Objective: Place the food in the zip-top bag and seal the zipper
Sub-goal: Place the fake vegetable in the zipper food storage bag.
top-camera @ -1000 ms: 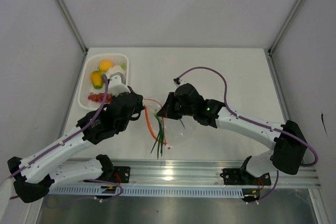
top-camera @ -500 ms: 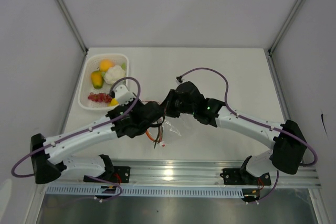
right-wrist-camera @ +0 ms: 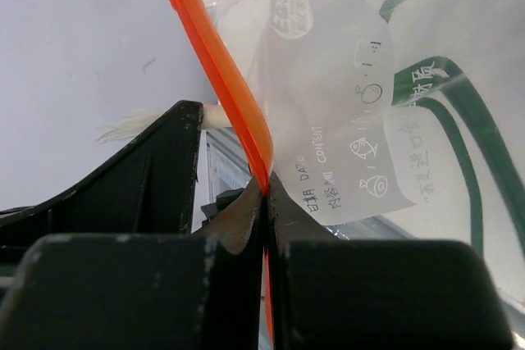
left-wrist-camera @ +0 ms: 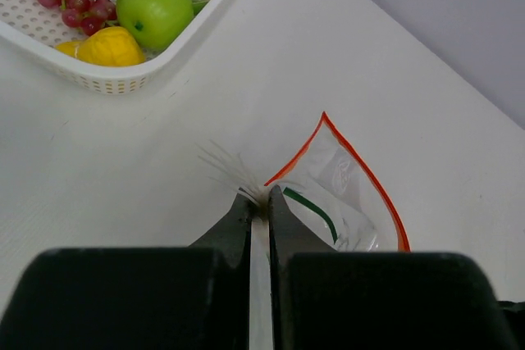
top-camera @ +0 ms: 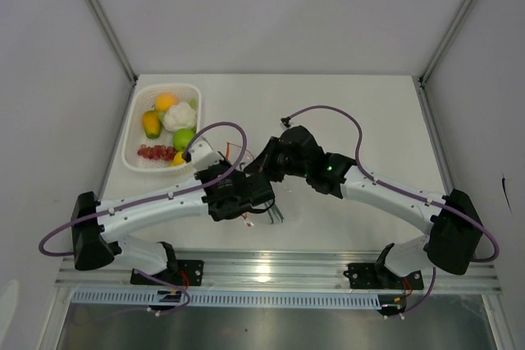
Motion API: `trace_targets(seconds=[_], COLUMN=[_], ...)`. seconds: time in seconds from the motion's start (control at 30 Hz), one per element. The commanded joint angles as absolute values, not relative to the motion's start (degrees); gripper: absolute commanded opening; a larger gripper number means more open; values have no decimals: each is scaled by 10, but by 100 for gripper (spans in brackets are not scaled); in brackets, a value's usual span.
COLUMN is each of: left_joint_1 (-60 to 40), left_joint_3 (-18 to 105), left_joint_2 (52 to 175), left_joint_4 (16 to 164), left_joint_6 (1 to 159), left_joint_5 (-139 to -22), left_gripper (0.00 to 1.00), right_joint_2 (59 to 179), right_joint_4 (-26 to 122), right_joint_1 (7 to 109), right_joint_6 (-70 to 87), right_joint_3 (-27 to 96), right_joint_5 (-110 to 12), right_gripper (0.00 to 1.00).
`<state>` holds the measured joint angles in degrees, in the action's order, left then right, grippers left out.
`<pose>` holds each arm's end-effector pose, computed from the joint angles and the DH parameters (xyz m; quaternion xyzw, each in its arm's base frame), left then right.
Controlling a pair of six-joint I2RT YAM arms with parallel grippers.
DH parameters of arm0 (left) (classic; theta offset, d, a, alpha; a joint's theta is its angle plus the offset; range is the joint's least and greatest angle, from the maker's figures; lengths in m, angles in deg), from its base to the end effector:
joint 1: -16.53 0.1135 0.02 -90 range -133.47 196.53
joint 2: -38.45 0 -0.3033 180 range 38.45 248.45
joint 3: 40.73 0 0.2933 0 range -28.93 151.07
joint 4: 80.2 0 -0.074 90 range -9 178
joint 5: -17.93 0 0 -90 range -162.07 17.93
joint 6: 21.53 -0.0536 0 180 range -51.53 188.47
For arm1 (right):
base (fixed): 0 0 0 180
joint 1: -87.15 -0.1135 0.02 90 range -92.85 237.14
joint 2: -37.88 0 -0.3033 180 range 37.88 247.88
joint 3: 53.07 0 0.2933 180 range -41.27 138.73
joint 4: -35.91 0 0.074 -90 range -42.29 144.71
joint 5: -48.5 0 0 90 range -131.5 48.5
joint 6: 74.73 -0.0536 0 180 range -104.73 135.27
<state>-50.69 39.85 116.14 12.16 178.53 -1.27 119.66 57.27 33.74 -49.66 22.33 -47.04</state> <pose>0.1460 -0.2170 0.3334 -0.3221 0.7483 -0.0236 0.5794 0.2229 0.3089 0.3218 0.0610 0.8532 0.4646 0.2291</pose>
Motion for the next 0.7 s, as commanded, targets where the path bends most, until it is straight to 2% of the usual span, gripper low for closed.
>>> trace_targets(seconds=[0.0,0.03,0.1,0.13,0.17,0.23,0.27,0.43,0.67], left_joint_1=[-515,-516,-513,-511,-505,-496,-493,-485,-450], left_joint_3=[416,401,362,318,291,204,193,270,267], left_joint_2=[1136,1123,1100,1068,1047,1007,985,1037,1036], left_joint_4=[88,121,300,481,575,715,753,637,668], left_joint_6=[1715,1680,1507,1347,1267,1135,1119,1154,1106], left_joint_5=[20,10,-10,-47,-76,-134,-171,-195,-357], left_gripper=[1,1,1,1,1,1,0,2,1], right_joint_2=[1172,1166,1165,1162,1161,1158,1154,1148,1145], right_joint_4=[554,557,570,576,583,600,604,622,644], right_joint_1=[341,341,341,341,341,340,339,339,334], right_joint_6=[-495,-492,-476,-470,-463,-449,-446,-422,-399], right_joint_3=[224,224,227,232,234,236,234,232,234], right_joint_5=[-470,-469,-465,-463,-459,-453,-450,-438,-427], right_gripper=[0,0,0,0,0,0,0,0,0])
